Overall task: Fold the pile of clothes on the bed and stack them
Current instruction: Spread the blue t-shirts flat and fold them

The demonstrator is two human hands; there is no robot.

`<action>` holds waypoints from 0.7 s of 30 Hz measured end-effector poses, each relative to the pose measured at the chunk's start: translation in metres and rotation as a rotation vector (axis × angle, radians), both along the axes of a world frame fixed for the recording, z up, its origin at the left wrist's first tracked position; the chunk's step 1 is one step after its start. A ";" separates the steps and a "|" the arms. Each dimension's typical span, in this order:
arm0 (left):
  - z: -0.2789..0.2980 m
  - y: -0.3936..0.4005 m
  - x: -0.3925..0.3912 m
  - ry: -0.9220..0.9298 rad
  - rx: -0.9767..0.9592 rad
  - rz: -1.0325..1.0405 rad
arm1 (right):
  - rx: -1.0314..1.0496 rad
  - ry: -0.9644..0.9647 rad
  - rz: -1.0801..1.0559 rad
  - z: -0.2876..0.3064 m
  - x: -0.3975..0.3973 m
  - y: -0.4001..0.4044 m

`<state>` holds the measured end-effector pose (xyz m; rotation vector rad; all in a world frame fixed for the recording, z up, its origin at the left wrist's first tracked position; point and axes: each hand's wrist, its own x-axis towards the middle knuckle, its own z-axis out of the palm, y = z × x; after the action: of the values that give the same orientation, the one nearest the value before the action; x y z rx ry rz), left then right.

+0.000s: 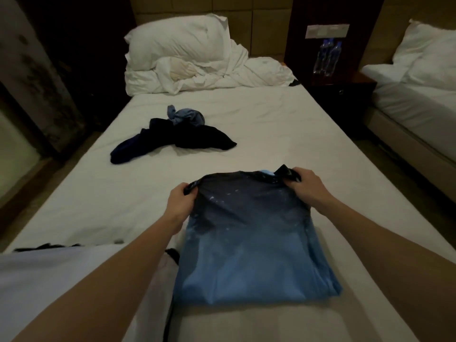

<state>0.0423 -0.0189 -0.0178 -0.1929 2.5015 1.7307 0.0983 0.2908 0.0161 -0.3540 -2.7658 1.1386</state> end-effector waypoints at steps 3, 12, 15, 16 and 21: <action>0.036 -0.007 0.046 0.061 0.072 0.005 | 0.006 0.087 0.029 0.037 0.049 -0.009; 0.117 -0.038 0.188 0.251 0.290 0.008 | -0.096 0.404 -0.015 0.114 0.205 -0.043; 0.133 -0.053 0.232 0.297 0.365 0.013 | -0.132 0.486 -0.036 0.128 0.250 -0.052; 0.138 -0.058 0.246 0.312 0.395 0.012 | -0.154 0.503 -0.046 0.133 0.263 -0.054; 0.166 -0.082 0.310 0.338 0.555 0.000 | -0.257 0.602 -0.028 0.162 0.324 -0.072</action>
<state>0.3527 -0.1010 0.1479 0.1549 2.0790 2.5466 0.4220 0.2190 0.1779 -0.0538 -2.0977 1.3294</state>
